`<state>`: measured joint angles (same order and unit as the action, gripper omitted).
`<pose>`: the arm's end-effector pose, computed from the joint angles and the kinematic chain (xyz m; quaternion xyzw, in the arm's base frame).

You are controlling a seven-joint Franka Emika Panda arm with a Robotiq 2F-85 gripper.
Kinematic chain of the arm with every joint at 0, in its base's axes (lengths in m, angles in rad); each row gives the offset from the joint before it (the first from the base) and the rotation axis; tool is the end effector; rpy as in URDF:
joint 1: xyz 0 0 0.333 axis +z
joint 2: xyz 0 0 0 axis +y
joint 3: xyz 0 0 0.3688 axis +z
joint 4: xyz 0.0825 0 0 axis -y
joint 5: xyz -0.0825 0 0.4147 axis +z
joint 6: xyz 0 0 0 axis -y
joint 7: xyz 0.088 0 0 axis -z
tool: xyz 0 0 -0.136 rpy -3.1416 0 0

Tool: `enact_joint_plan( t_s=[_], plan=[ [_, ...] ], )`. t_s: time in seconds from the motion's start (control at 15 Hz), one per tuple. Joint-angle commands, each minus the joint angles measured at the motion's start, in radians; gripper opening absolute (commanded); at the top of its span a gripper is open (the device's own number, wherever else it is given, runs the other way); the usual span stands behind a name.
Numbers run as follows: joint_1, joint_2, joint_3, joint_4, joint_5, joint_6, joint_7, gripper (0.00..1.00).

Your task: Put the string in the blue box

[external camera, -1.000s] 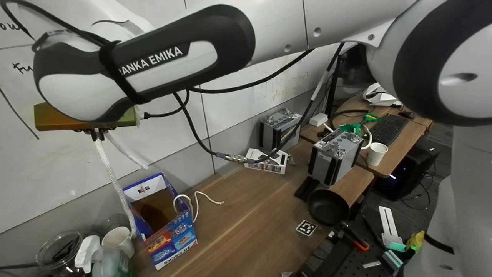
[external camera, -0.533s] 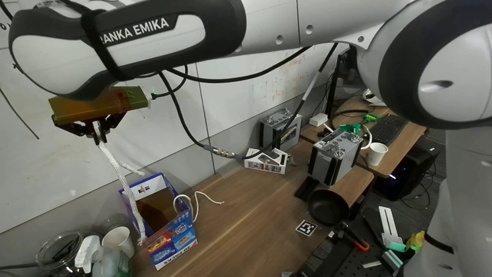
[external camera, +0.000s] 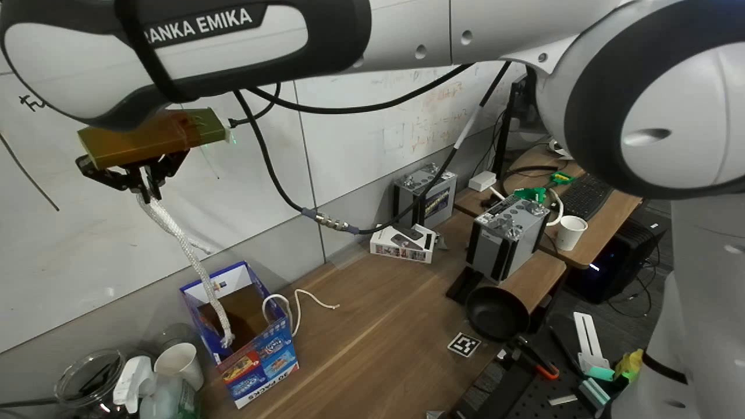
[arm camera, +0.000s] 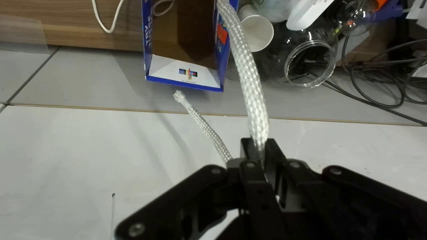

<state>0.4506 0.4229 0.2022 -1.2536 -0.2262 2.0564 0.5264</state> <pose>0.6492 0.4307 0.5857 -0.9759 -0.0778 -0.1981 0.0490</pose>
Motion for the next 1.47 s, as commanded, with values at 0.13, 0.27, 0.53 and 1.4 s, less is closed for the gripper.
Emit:
enact_joint_plan(
  t_s=[0.13,0.27,0.53,1.4],
  plan=[
    [0.004,0.052,0.000,0.038,-0.035,-0.011,-0.051,0.11],
    [-0.004,0.067,0.004,0.035,-0.023,-0.009,-0.073,0.11],
    [-0.019,0.089,0.007,0.018,-0.013,0.000,-0.111,0.11],
    [-0.113,0.137,0.022,-0.075,0.075,0.021,-0.198,0.10]
  ],
)
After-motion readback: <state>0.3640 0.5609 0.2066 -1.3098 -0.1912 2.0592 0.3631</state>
